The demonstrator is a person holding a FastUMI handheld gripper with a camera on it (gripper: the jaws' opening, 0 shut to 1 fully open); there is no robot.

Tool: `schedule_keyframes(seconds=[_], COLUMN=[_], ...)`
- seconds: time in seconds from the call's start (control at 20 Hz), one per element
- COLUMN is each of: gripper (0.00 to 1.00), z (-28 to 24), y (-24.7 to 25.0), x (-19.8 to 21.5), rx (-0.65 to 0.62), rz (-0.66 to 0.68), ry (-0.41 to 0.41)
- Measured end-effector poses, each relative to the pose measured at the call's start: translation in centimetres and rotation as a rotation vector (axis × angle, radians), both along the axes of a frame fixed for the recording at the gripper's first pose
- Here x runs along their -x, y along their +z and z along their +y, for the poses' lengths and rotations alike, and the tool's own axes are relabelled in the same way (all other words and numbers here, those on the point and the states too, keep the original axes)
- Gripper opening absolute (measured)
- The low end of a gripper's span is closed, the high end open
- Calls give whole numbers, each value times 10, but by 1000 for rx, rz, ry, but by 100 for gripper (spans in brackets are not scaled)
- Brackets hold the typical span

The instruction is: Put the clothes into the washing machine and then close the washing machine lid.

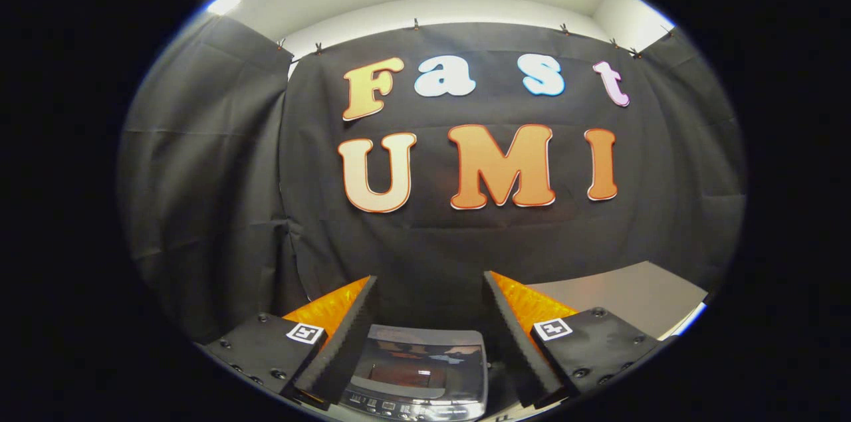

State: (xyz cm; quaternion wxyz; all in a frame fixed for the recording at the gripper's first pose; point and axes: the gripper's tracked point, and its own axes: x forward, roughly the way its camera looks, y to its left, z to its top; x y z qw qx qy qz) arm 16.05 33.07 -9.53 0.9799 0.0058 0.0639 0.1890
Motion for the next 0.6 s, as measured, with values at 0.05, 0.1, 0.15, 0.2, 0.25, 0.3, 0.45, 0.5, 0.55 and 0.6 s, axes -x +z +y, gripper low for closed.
schedule_keyframes(seconds=[0.05,0.1,0.15,0.2,0.25,0.3,0.45,0.5,0.55,0.6], gripper=[99,99,99,99,99,99,99,99,99,99], z=[-14,-28,-42,-56,-69,-80,-124,-136,-147,-159], y=[7,16,23,28,32,37,43,44,43,42], x=[8,16,23,31,39,47,66,74,79,84], rx=[6,10,12,8,2,-3,-3,-4,-4,-10], rz=[-11,-22,-29,-33,-35,-38,-55,-60,-60,-59], ry=[-4,-13,-21,-29,-36,-38,-64,-70,-81,-89])
